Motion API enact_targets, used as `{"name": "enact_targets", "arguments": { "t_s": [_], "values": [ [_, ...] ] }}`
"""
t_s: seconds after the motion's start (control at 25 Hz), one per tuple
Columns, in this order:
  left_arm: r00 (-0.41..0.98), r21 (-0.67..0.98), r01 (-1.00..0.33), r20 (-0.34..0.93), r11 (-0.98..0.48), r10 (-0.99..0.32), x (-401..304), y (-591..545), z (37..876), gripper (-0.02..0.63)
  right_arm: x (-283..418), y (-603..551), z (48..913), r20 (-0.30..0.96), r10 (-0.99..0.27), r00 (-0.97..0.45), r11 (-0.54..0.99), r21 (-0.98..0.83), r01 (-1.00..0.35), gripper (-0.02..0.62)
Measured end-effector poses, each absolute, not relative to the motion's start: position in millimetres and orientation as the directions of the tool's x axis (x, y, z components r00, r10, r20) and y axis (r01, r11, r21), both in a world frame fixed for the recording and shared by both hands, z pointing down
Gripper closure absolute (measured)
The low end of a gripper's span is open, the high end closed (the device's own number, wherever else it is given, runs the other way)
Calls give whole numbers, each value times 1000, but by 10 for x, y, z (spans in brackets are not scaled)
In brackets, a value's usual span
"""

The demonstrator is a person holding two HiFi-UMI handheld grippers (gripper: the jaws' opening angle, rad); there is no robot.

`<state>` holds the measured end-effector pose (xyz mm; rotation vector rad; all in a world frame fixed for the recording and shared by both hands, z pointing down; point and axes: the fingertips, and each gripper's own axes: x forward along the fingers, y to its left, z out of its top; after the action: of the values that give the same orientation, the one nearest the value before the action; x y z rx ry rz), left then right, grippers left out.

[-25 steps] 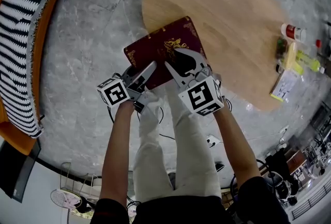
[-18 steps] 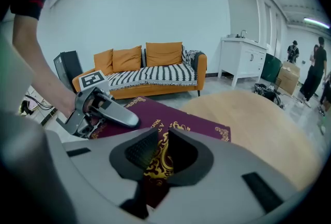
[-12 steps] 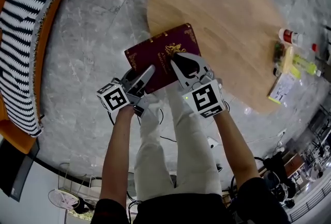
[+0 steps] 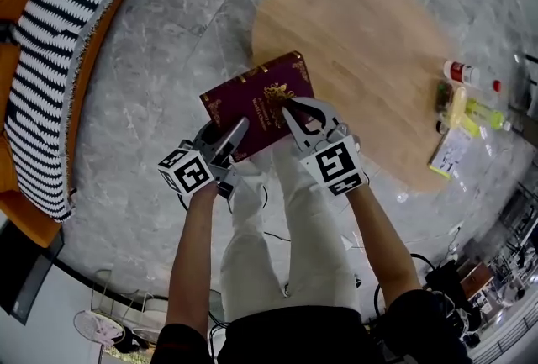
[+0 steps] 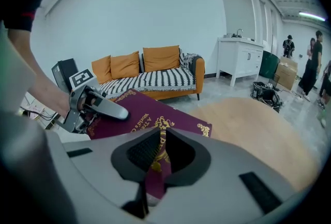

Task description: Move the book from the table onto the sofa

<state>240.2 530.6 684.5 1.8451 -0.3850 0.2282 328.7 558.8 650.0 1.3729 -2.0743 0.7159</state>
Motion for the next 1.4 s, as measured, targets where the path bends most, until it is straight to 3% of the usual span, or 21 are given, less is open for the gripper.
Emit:
{"name": "enact_targets", "arguments": {
  "t_s": [0.84, 1.0, 1.24, 1.4],
  "values": [
    [846, 707, -514, 326, -485, -421, 1829, 4424, 4789, 362, 3012, 4844, 4786, 551, -736, -393, 330, -215, -919, 565],
    [844, 699, -510, 295, -502, -448, 1734, 4380, 4404, 362, 2948, 4723, 4437, 529, -759, -381, 293, -246, -924, 574],
    [832, 671, -524, 270, -525, -484, 1582, 4414, 3812, 364, 2736, 4670, 3805, 485, -781, -394, 353, -179, -919, 578],
    [802, 639, -549, 222, -538, -555, 1468, 4336, 3402, 367, 2726, 4571, 3403, 411, -812, -414, 333, -255, -908, 578]
  ]
}}
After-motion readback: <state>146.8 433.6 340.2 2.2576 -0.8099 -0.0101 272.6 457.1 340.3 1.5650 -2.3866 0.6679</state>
